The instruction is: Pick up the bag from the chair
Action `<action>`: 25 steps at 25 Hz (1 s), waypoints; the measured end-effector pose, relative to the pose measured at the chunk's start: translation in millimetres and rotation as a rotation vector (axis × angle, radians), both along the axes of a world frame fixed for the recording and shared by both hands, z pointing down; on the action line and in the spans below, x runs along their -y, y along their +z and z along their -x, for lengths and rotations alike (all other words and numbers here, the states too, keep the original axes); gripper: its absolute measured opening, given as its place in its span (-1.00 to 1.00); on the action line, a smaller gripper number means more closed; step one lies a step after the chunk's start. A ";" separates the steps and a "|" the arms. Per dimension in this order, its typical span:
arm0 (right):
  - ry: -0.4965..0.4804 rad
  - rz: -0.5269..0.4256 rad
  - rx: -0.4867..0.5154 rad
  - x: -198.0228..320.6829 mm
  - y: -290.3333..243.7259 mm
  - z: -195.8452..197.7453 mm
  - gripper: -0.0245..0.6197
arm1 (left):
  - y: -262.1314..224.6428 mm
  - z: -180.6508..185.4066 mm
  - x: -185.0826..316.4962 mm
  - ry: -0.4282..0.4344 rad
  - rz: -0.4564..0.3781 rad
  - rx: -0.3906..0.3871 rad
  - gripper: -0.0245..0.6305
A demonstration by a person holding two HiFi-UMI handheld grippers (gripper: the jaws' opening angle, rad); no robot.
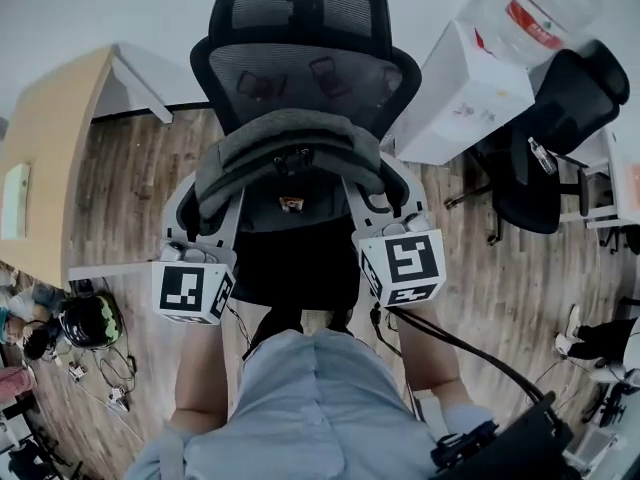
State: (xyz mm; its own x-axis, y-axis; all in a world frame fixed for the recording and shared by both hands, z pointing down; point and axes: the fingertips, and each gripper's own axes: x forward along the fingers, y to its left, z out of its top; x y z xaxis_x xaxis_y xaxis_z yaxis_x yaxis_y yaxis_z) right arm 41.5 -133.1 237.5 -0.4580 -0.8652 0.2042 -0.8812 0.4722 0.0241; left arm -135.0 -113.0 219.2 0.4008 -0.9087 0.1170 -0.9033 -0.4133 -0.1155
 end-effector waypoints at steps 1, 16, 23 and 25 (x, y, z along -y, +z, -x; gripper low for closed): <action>0.002 -0.015 -0.001 -1.1 -9.7 -2.6 -0.48 | -8.8 -2.4 -1.2 0.001 -0.010 -0.006 -0.32; 0.025 -0.133 0.002 -14.3 -89.7 -18.3 -0.47 | -88.7 -17.4 -13.6 -0.012 -0.098 -0.016 -0.31; 0.029 -0.130 0.007 -17.2 -89.2 -29.2 -0.48 | -89.6 -28.7 -16.0 -0.014 -0.093 -0.007 -0.31; 0.031 -0.128 0.010 -17.9 -88.6 -30.6 -0.48 | -89.7 -30.1 -16.5 -0.014 -0.093 -0.004 -0.31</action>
